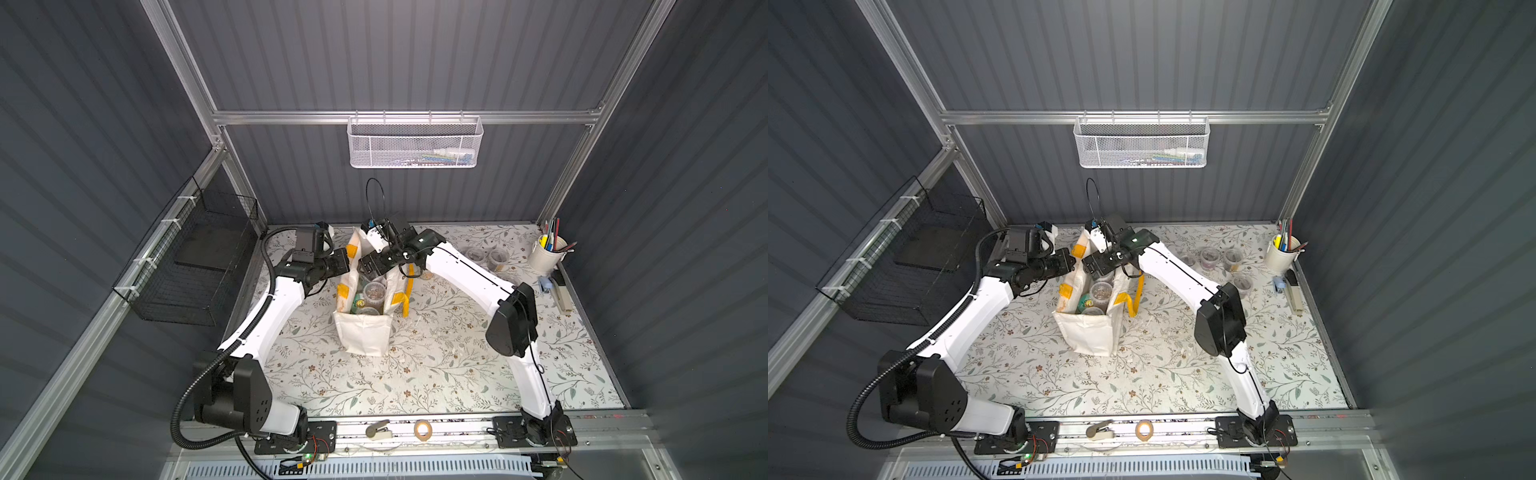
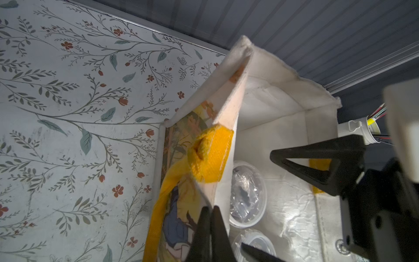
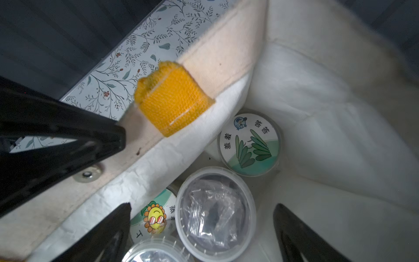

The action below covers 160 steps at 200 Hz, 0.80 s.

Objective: Take out the seed jars from the canvas bag
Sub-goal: Pick up the seed jar from the canvas bag.

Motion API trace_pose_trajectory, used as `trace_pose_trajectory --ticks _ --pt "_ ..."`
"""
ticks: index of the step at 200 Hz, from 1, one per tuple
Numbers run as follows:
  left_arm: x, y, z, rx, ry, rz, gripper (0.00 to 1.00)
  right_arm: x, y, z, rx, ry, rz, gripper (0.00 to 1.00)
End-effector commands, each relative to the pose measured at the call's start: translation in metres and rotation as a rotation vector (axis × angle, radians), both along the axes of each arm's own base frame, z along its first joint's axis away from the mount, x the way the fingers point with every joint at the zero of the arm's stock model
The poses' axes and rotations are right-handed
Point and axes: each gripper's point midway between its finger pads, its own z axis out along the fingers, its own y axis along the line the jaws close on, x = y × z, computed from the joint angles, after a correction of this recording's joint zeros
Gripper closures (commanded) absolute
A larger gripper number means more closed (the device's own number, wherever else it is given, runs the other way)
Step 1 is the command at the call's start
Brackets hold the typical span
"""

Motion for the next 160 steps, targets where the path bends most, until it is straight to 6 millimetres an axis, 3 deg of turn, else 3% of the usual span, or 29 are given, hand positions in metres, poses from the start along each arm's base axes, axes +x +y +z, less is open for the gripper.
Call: trace_pose_trajectory --ticks 1,51,160 --pt "0.007 -0.002 0.009 -0.002 -0.018 -0.009 1.00 -0.003 0.002 -0.019 -0.024 0.043 -0.002 0.03" --pt "0.007 -0.002 0.009 -0.002 -0.015 -0.010 1.00 0.006 -0.006 -0.043 -0.093 0.053 -0.043 0.04" --pt "0.006 -0.002 0.011 -0.004 -0.018 -0.010 1.00 0.025 -0.008 -0.066 -0.085 0.128 -0.144 0.09"
